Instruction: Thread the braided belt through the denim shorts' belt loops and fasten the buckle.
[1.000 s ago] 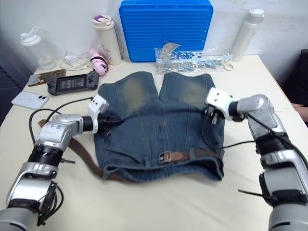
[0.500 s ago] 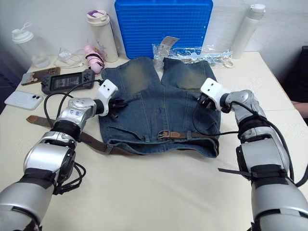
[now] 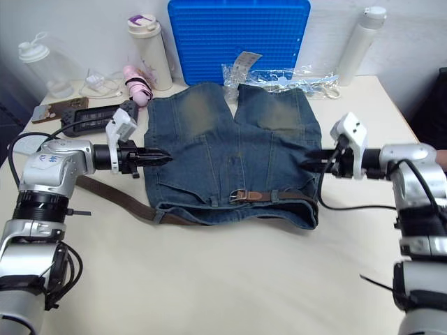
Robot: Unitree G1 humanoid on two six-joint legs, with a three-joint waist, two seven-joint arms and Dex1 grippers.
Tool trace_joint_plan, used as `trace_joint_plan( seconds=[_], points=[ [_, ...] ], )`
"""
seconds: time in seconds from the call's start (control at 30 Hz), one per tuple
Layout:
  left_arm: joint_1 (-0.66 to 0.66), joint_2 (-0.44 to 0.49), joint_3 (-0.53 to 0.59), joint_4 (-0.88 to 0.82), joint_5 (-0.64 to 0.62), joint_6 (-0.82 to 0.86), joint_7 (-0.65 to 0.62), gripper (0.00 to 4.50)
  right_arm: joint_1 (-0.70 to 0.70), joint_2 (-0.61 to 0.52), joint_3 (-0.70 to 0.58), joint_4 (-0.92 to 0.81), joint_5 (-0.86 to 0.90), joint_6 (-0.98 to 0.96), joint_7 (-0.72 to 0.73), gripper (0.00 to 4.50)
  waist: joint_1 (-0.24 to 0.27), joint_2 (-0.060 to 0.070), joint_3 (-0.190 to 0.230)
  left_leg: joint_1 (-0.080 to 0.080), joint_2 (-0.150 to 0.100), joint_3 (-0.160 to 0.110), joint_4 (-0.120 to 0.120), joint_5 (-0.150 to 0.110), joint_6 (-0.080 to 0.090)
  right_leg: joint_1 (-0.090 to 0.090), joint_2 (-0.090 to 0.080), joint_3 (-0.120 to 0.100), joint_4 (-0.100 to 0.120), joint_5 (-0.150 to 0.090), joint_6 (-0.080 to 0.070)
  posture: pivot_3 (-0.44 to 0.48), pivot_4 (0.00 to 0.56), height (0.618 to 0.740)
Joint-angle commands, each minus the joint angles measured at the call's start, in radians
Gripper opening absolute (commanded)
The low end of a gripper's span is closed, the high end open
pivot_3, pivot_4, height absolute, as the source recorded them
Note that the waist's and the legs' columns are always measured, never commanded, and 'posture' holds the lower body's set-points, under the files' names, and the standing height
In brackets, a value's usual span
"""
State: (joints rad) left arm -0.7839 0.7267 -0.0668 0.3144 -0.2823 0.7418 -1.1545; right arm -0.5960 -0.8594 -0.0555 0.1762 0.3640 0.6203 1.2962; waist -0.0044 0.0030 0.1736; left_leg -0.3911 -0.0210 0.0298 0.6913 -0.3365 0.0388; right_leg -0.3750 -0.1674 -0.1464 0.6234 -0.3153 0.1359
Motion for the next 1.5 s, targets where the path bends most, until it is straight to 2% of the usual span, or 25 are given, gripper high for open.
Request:
trace_joint_plan(
  seconds=[0.03, 0.13, 0.33, 0.43, 0.53, 0.63, 0.7, 0.87, 0.93, 1.0, 1.17, 1.3, 1.43, 1.47, 1.5],
  points=[
    [0.064, 0.042, -0.051, -0.132, -0.037, 0.050, -0.085, 0.00, 0.085, -0.023, -0.051, -0.128, 0.072, 0.093, -0.025, 0.02, 0.004, 0.000, 0.000, 0.001, 0.000, 0.001, 0.000, 0.000, 0.000, 0.001, 0.000, 0.001, -0.001, 0.000, 0.000, 0.000, 0.150, 0.693],
    [0.138, 0.077, -0.105, -0.233, -0.048, 0.065, -0.146, 0.00, 0.153, -0.022, -0.032, -0.174, 0.070, 0.118, -0.060, 0.02, 0.005, 0.000, 0.000, 0.001, 0.000, 0.006, 0.004, 0.000, 0.001, 0.001, 0.000, 0.007, -0.002, 0.000, 0.000, 0.000, 0.150, 0.693],
    [0.278, 0.178, -0.152, -0.389, -0.080, 0.045, -0.253, 0.00, 0.364, -0.042, 0.024, -0.442, 0.154, 0.261, -0.075, 0.02, 0.010, 0.000, 0.000, 0.001, 0.002, 0.006, 0.003, 0.000, 0.000, 0.000, 0.001, 0.011, -0.002, 0.000, 0.000, 0.000, 0.150, 0.693],
    [0.354, 0.242, -0.205, -0.364, 0.040, -0.151, -0.254, 0.00, 0.457, -0.066, 0.108, -0.471, 0.073, 0.210, -0.111, 0.02, 0.013, 0.000, 0.000, 0.002, 0.001, 0.007, 0.003, 0.000, 0.001, 0.000, 0.001, 0.010, -0.003, 0.000, 0.000, 0.000, 0.150, 0.693],
    [0.402, 0.267, -0.242, -0.316, 0.147, -0.347, -0.220, 0.00, 0.500, -0.076, 0.163, -0.448, 0.002, 0.132, -0.144, 0.02, 0.015, 0.000, -0.001, 0.005, 0.001, 0.009, 0.002, -0.001, 0.001, 0.002, 0.001, 0.012, -0.003, 0.000, 0.000, 0.000, 0.150, 0.693],
    [0.394, 0.243, -0.229, -0.259, 0.199, -0.466, -0.159, 0.00, 0.487, -0.080, 0.138, -0.421, 0.019, 0.091, -0.127, 0.02, 0.023, 0.000, -0.001, 0.015, 0.002, 0.009, -0.001, -0.002, -0.001, 0.012, 0.001, 0.011, -0.007, 0.000, 0.000, 0.000, 0.150, 0.693],
    [0.383, 0.239, -0.213, -0.238, 0.207, -0.509, -0.143, 0.00, 0.460, -0.080, 0.082, -0.421, 0.094, 0.115, -0.093, 0.02, 0.027, 0.002, -0.002, 0.024, 0.002, 0.009, -0.006, -0.004, -0.004, 0.020, 0.000, 0.012, -0.016, 0.000, 0.000, 0.000, 0.150, 0.693],
    [0.352, 0.226, -0.118, -0.238, 0.123, -0.492, -0.136, 0.00, 0.361, -0.125, -0.056, -0.437, 0.314, 0.270, -0.005, 0.02, 0.029, 0.010, 0.002, 0.020, 0.001, 0.009, -0.005, -0.002, -0.001, 0.015, -0.002, 0.014, -0.013, 0.000, 0.000, 0.000, 0.150, 0.693],
    [0.329, 0.240, -0.098, -0.207, 0.140, -0.509, -0.125, 0.00, 0.321, -0.144, -0.075, -0.426, 0.344, 0.296, 0.005, 0.02, 0.028, 0.009, 0.002, 0.020, 0.003, 0.009, -0.006, -0.002, -0.001, 0.015, 0.000, 0.013, -0.012, 0.000, 0.000, 0.000, 0.150, 0.693],
    [0.311, 0.283, -0.107, -0.144, 0.218, -0.609, -0.107, 0.00, 0.268, -0.155, -0.085, -0.400, 0.361, 0.316, 0.003, 0.02, 0.028, 0.007, 0.003, 0.019, 0.003, 0.008, -0.006, -0.002, -0.001, 0.015, 0.001, 0.011, -0.012, 0.000, -0.001, 0.000, 0.150, 0.693],
    [0.317, 0.290, -0.020, -0.183, 0.097, -0.447, -0.144, 0.00, 0.209, -0.157, -0.051, -0.356, 0.339, 0.306, 0.001, 0.02, 0.025, 0.006, 0.004, 0.017, 0.002, 0.010, -0.007, -0.003, 0.001, 0.012, 0.001, 0.009, -0.012, 0.000, 0.000, 0.000, 0.150, 0.693],
    [0.333, 0.285, 0.111, -0.292, -0.103, -0.128, -0.133, 0.00, 0.193, -0.128, 0.000, -0.352, 0.270, 0.231, -0.039, 0.02, 0.027, 0.001, 0.007, 0.013, 0.002, 0.009, -0.007, -0.004, 0.001, 0.009, 0.001, 0.009, -0.011, 0.000, 0.000, 0.000, 0.150, 0.693],
    [0.303, 0.247, 0.322, -0.325, -0.285, 0.225, 0.021, 0.00, 0.159, -0.077, 0.023, -0.380, 0.275, 0.241, -0.084, 0.02, 0.025, 0.000, 0.008, 0.012, 0.002, 0.009, -0.007, -0.003, 0.001, 0.008, 0.001, 0.009, -0.011, 0.000, 0.000, 0.000, 0.150, 0.693],
    [0.298, 0.235, 0.392, -0.322, -0.324, 0.314, 0.071, 0.67, 0.148, -0.063, 0.034, -0.389, 0.273, 0.242, -0.092, 0.00, 0.025, 0.000, 0.008, 0.012, 0.002, 0.009, -0.007, -0.003, 0.001, 0.008, 0.001, 0.010, -0.011, 0.000, 0.000, 0.000, 0.150, 0.693],
    [0.297, 0.228, 0.458, -0.317, -0.350, 0.392, 0.116, 0.81, 0.136, -0.049, 0.045, -0.397, 0.274, 0.242, -0.097, 0.65, 0.025, 0.000, 0.008, 0.012, 0.002, 0.009, -0.006, -0.003, 0.001, 0.008, 0.001, 0.010, -0.011, 0.000, 0.000, 0.000, 0.150, 0.693]
  ],
)
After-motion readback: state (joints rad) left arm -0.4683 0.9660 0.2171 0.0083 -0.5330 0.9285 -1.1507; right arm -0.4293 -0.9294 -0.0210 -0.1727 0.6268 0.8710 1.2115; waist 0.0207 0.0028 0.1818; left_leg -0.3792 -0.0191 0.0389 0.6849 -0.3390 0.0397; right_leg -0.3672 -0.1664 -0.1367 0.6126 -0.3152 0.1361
